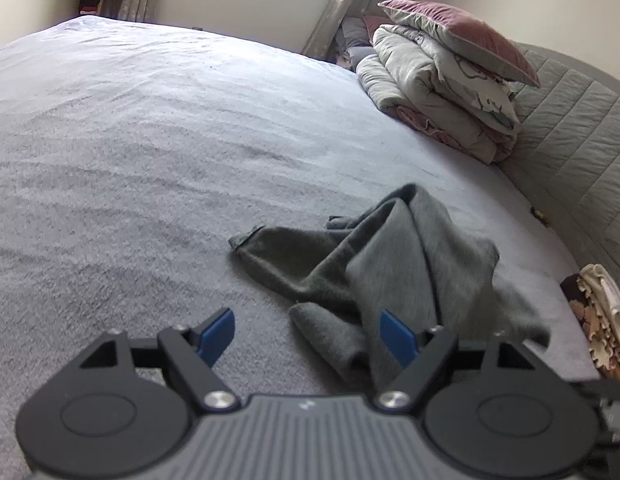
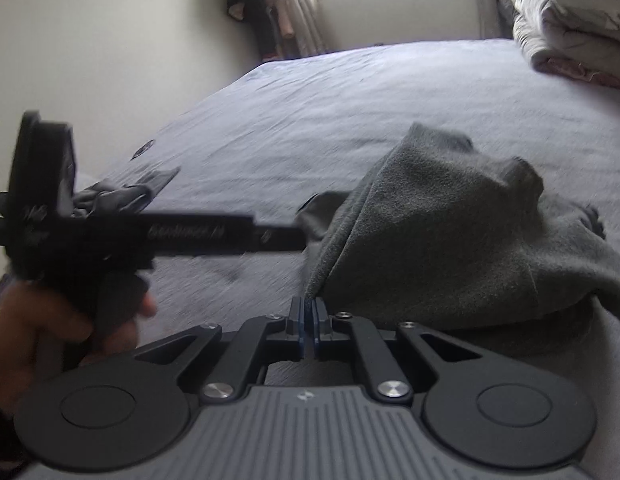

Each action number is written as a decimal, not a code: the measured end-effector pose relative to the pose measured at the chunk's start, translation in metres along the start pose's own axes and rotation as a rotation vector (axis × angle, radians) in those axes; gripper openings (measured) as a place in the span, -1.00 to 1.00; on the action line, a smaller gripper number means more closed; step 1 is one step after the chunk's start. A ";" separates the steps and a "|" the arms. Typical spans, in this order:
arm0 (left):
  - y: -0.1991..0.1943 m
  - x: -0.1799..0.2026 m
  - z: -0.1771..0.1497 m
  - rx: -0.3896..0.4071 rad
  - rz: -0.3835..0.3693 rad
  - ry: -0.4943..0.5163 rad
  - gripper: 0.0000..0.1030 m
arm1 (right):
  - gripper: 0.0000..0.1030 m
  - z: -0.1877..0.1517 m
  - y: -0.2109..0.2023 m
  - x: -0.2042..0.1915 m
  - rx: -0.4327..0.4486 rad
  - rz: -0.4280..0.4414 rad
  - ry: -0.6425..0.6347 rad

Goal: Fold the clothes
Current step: 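Grasp the shirt with the left gripper while the right gripper holds its fabric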

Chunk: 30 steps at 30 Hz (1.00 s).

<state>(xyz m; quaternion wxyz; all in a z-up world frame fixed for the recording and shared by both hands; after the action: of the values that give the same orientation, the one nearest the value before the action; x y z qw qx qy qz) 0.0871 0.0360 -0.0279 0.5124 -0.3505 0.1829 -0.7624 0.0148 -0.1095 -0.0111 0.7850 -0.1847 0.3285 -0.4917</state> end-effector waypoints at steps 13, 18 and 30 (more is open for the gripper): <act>-0.013 0.003 -0.002 -0.015 -0.077 -0.024 0.58 | -0.91 -0.028 -0.003 -0.037 -0.091 0.111 -0.030; -0.003 0.009 -0.009 -0.042 -0.098 -0.037 0.53 | -0.91 -0.034 -0.004 -0.045 -0.144 0.150 -0.082; 0.010 0.012 -0.021 -0.060 -0.088 -0.054 -0.86 | -0.77 -0.025 -0.012 -0.023 -0.137 0.082 -0.097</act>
<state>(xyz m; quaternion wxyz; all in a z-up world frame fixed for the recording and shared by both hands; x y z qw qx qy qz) 0.0755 0.0189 -0.0444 0.4726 -0.3938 0.1761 -0.7685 -0.0175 -0.0934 -0.0138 0.8050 -0.2477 0.3303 -0.4260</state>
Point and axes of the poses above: each gripper's, at about its wrist camera, not at the fingertips, and y roughly the way its jaws point, x to its right, z to its top, the point moved 5 cm from there along y, roughly the way its jaws point, and after that the axes turned 1 degree about -x, right-handed, at the moved point
